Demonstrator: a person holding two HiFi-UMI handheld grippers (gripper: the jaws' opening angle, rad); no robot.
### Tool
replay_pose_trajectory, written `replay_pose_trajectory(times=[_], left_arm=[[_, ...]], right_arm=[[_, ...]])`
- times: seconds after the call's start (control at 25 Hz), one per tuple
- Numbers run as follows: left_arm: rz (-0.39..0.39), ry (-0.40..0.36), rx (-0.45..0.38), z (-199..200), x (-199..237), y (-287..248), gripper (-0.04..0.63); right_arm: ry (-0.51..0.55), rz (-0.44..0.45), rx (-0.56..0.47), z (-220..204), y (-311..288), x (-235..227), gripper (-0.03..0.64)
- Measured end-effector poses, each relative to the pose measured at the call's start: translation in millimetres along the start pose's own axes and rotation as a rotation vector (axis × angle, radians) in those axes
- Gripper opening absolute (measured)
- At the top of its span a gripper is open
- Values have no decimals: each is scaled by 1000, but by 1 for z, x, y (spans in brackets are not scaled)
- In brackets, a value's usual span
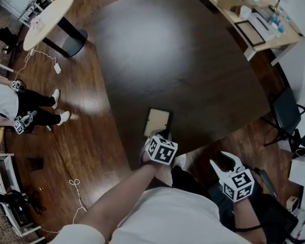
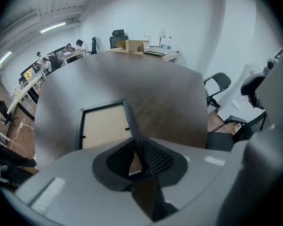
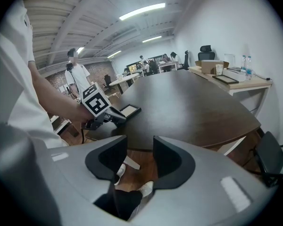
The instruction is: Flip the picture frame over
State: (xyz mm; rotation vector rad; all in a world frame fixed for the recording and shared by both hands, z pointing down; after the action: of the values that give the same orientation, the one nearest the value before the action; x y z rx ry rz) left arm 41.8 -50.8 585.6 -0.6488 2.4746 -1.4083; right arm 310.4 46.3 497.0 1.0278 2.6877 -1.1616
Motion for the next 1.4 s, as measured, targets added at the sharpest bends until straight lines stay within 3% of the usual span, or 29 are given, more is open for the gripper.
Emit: replay_pose_trajectory(times=[0.24, 0.32, 0.52, 0.76, 0.88, 1.0, 1.2, 1.32, 1.4], left_arm=[[-6, 72, 0, 6, -2, -14, 41], [-58, 104, 4, 3, -13, -12, 41], [-172, 183, -77, 17, -9, 8, 41], [-362, 393, -155, 11, 9, 35, 41], [-436, 443, -222, -8, 34, 47, 41], [-468, 523, -280, -6, 69, 54, 41], [-715, 670, -343, 9, 58, 47, 41], [-897, 801, -389, 0, 65, 45, 41], [-966, 869, -400, -6, 70, 40, 41]], right_arm=[[18, 21, 12, 1, -7, -22, 173], [14, 18, 34, 1, 1, -23, 173], [41, 22, 26, 12, -7, -21, 173], [88, 47, 13, 29, -25, -2, 173], [120, 26, 53, 37, -38, 25, 173], [136, 85, -39, 61, -71, 39, 173], [115, 56, -8, 62, -44, 34, 173], [110, 39, 2, 60, -44, 47, 173], [109, 30, 10, 60, -43, 53, 173]])
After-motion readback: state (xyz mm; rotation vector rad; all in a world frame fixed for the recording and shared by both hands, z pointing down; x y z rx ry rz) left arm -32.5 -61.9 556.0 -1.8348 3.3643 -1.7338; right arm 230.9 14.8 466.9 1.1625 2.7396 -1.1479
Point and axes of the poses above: the fingertips, and each gripper's own axes: y backward along the fingers, x to its left, z out of its top, the point moved 10 cm from there along y, backward along the fingers, and after that the axes turned 3 degrees about -x, right-handed, at the moved point
